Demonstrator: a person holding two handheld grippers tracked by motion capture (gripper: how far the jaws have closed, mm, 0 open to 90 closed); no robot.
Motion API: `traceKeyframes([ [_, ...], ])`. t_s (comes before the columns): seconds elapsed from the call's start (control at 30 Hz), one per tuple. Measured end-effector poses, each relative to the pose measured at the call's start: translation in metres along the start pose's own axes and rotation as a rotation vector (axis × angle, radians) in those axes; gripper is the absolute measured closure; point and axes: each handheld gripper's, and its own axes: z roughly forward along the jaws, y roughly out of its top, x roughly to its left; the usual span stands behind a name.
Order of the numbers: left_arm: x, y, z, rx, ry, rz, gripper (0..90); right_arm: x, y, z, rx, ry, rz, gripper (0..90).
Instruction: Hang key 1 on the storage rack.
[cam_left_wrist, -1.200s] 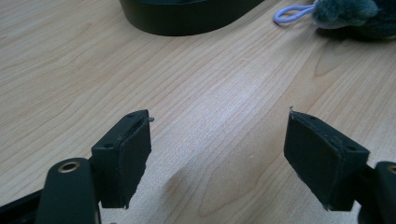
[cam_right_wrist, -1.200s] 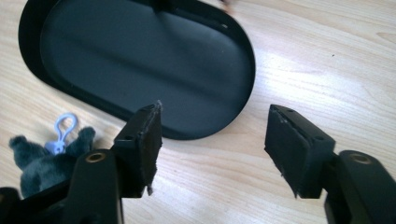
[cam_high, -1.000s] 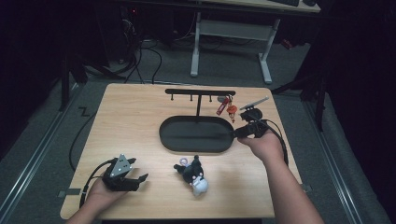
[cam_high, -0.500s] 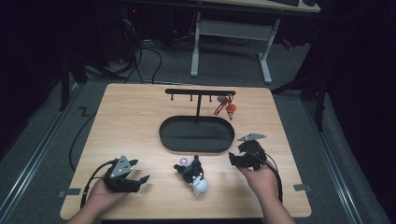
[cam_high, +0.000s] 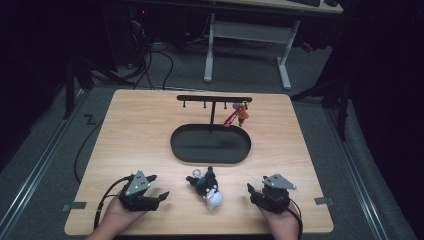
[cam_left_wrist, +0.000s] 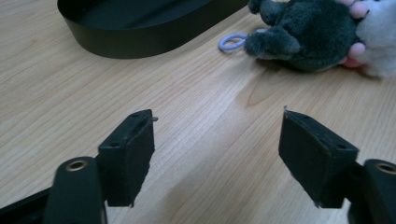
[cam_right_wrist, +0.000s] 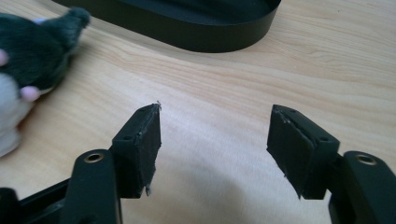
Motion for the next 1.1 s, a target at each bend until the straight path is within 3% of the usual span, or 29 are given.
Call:
traceKeyframes([
  [0.07, -0.005, 0.005, 0.004, 0.008, -0.01, -0.037, 34.9, -0.003, -0.004, -0.007, -0.002, 0.02, 0.011, 36.0],
  [0.13, -0.012, 0.01, 0.008, 0.017, -0.029, -0.063, 44.5, -0.007, -0.007, -0.011, -0.008, 0.012, 0.005, 36.5],
  [0.23, -0.029, 0.018, 0.018, 0.027, -0.045, -0.077, 57.8, -0.014, -0.01, -0.01, -0.005, 0.043, 0.059, 36.6],
  [0.37, -0.05, 0.028, 0.034, 0.039, -0.012, -0.056, 75.0, -0.014, -0.01, -0.009, -0.009, 0.066, 0.052, 37.2],
  [0.47, -0.058, 0.034, 0.051, 0.076, -0.019, -0.061, 87.8, -0.01, -0.009, -0.01, -0.019, 0.087, 0.044, 37.7],
  [0.8, -0.084, 0.055, 0.082, 0.097, -0.072, -0.007, 89.3, -0.011, -0.008, -0.01, -0.021, 0.1, 0.047, 38.0],
  [1.1, -0.116, 0.079, 0.115, 0.1, -0.126, 0.061, 86.2, -0.026, -0.012, -0.011, -0.022, 0.077, 0.094, 37.8],
])
